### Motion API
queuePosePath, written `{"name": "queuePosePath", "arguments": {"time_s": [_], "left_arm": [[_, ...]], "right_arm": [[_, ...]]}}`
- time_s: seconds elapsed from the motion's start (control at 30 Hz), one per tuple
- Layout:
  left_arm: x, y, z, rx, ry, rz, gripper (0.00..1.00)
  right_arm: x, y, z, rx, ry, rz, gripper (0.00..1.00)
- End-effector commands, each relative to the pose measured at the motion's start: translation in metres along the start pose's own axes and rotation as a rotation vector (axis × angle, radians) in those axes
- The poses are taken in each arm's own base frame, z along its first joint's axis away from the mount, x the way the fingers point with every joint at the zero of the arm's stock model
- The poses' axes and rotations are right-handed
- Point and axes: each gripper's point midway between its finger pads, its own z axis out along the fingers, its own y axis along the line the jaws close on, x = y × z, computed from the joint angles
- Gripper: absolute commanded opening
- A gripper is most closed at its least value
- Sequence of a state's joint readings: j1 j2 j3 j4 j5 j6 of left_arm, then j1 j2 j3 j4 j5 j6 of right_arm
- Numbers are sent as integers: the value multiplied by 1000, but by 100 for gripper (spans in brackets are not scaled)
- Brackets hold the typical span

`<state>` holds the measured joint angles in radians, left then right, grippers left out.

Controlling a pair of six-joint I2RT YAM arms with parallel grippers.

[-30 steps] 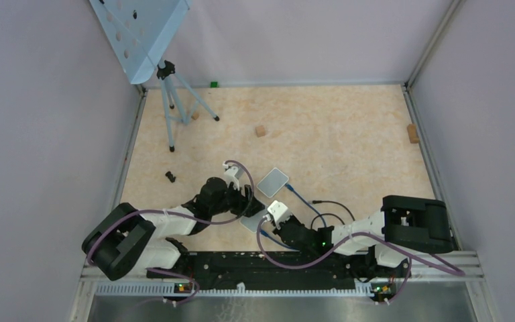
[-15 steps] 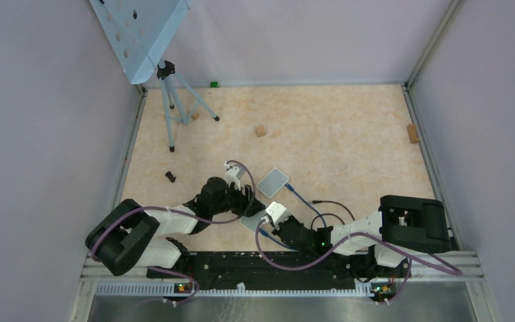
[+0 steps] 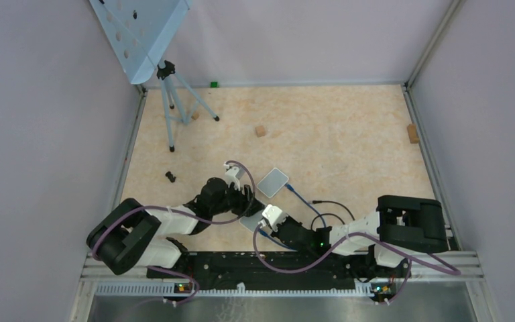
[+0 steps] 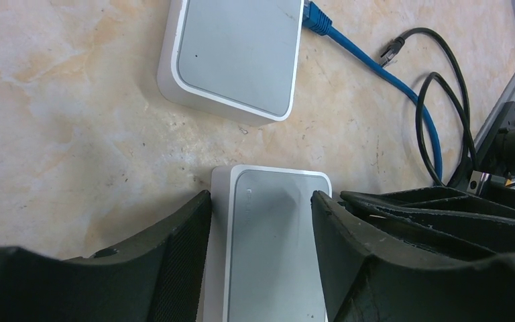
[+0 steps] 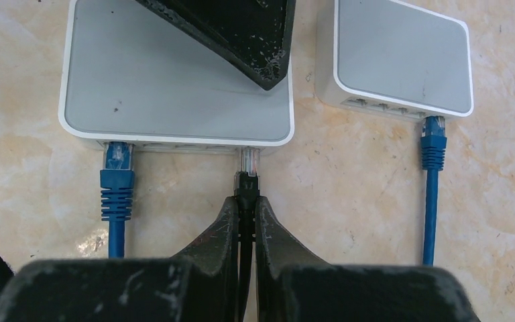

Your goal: Insert the plug into the switch port

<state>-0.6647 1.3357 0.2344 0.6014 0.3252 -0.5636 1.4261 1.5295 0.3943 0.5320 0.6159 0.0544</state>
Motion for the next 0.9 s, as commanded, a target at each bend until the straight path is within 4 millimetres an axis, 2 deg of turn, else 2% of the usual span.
{"name": "queuePosePath", "arguments": {"time_s": [0.0,0.13,0.33,0.5,0.63,0.77,0.87], "left_arm": [[40,-2,-5,25,147,-36,61],[44,-6,-4,47,166,-32,58],[59,-15,-8,78,210,-55,55],[74,-27,-11,108,242,-27,53],[81,-42,-11,147,253,6,48],[86,-57,-11,193,264,41,48],[88,-59,-11,192,261,35,49]], "right_arm": [[-32,15,7,-47,-81,1,0],[-34,12,9,-27,-97,-42,0],[-49,-2,12,58,-159,-37,0],[-63,6,16,20,-190,-55,0],[-84,11,19,-28,-222,-41,0],[-111,7,20,-70,-270,-9,0],[-120,0,21,-67,-282,3,0]]}}
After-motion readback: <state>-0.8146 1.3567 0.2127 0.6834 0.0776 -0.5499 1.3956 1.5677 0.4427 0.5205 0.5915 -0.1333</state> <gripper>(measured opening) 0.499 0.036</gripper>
